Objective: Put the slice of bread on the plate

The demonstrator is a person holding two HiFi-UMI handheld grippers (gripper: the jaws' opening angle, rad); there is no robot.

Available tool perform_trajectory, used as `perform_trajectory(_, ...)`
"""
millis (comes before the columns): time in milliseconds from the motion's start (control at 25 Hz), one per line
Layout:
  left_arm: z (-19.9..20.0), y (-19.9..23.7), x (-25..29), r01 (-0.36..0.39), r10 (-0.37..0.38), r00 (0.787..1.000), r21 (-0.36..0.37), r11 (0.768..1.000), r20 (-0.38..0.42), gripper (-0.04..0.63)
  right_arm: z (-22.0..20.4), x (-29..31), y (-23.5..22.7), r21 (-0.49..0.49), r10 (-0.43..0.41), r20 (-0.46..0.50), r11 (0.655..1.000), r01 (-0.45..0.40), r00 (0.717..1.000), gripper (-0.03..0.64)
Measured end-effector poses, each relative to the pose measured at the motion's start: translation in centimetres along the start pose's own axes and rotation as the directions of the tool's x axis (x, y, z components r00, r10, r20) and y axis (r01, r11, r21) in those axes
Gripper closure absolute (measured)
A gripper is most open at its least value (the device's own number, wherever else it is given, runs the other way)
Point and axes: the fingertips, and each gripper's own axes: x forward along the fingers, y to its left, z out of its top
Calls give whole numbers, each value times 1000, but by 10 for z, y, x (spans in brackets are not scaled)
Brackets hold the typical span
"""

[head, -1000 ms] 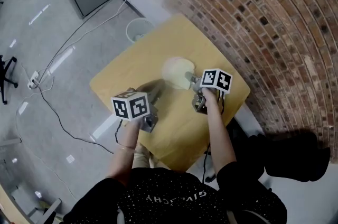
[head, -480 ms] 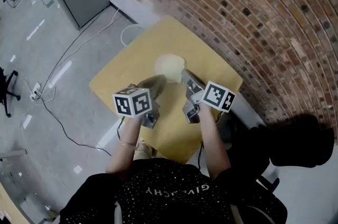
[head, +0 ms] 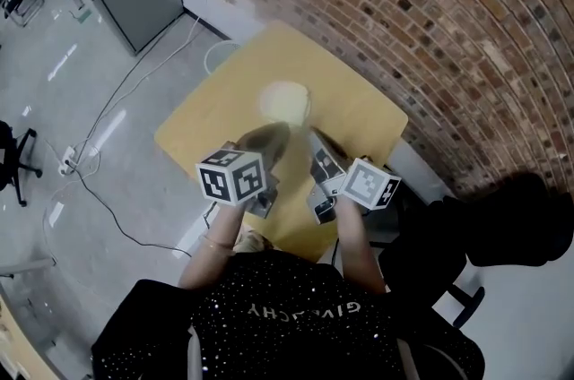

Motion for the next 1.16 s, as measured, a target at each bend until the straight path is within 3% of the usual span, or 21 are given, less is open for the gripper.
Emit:
perform_trajectory(320, -10, -8, 9, 21, -21, 999, -3, 1000, -28, 584, 0, -8, -10, -29, -44, 7, 999, 44, 999, 604)
perform_trajectory(1160, -21, -3, 22, -4, 3, 999, -30, 1000, -47, 584, 5, -5, -29, 11, -54, -30, 998, 54, 998, 604)
